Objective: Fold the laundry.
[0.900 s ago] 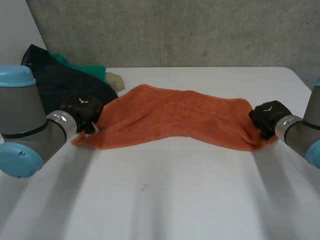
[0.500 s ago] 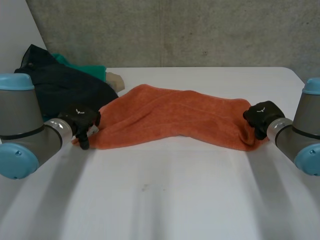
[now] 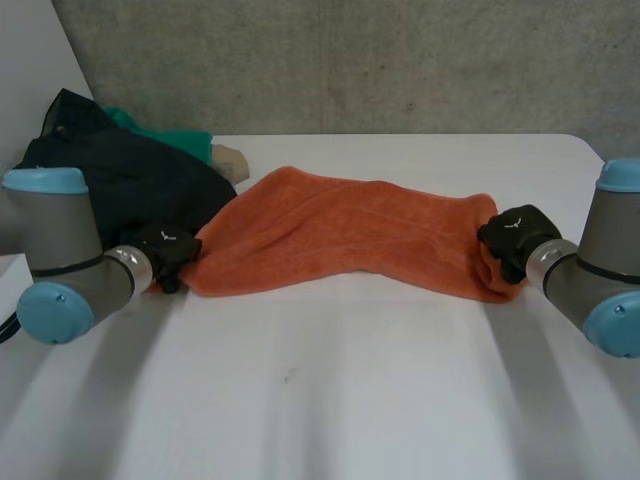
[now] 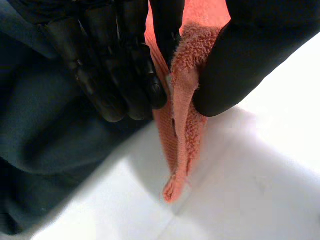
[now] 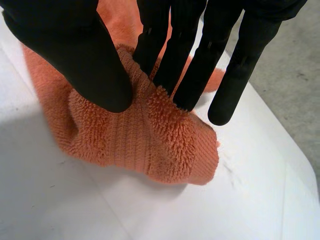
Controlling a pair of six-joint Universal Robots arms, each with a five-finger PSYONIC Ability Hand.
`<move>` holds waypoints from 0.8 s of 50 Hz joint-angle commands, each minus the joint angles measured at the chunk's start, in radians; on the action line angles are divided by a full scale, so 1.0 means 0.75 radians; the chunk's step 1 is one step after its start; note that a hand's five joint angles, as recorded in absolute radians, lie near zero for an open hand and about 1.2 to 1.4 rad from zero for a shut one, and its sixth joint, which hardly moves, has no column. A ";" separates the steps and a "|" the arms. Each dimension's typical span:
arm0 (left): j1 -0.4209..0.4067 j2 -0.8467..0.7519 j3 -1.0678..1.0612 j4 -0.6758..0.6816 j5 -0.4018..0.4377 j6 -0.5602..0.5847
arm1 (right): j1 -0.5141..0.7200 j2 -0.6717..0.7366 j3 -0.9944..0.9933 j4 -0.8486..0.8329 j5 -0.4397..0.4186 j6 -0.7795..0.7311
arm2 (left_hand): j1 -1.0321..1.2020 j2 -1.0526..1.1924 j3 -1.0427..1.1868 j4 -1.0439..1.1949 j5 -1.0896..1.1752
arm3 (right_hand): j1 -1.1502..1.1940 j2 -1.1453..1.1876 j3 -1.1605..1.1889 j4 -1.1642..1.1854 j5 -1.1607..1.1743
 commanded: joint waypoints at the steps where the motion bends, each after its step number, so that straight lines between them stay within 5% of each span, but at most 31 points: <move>1: -0.014 0.243 -0.031 -0.050 -0.032 -0.107 | -0.050 -0.186 0.039 0.052 0.010 0.048 | 0.327 0.270 0.282 0.273 0.306 | 0.340 0.291 0.282 0.269 0.319; 11: -0.038 0.722 -0.162 0.028 -0.034 -0.396 | -0.158 -0.324 -0.151 0.089 0.002 0.203 | 0.327 0.270 0.282 0.273 0.306 | 0.340 0.291 0.282 0.269 0.319; 30: -0.222 0.810 -0.181 0.005 -0.097 -0.470 | 0.070 0.488 -0.916 -0.072 0.086 0.312 | 0.327 0.270 0.282 0.273 0.306 | 0.340 0.291 0.282 0.269 0.319; 31: -0.233 0.810 -0.181 -0.003 -0.099 -0.470 | 0.081 0.513 -0.936 -0.082 0.088 0.312 | 0.327 0.270 0.282 0.273 0.306 | 0.142 0.093 0.083 0.071 0.121; 32: -0.255 0.810 -0.179 -0.019 -0.105 -0.470 | 0.097 0.552 -0.979 -0.080 0.092 0.308 | 0.327 0.270 0.282 0.273 0.306 | -0.713 -0.762 -0.771 -0.783 -0.734; 33: -0.263 0.810 -0.176 -0.027 -0.105 -0.470 | 0.103 0.562 -0.998 -0.072 0.102 0.306 | 0.327 0.270 0.282 0.273 0.306 | -1.128 -1.177 -1.187 -1.199 -1.149; 40: -0.313 0.836 -0.134 -0.111 -0.110 -0.472 | 0.065 0.421 -1.023 0.142 0.204 0.354 | 0.327 0.270 0.282 0.273 0.306 | -1.289 -1.338 -1.347 -1.360 -1.310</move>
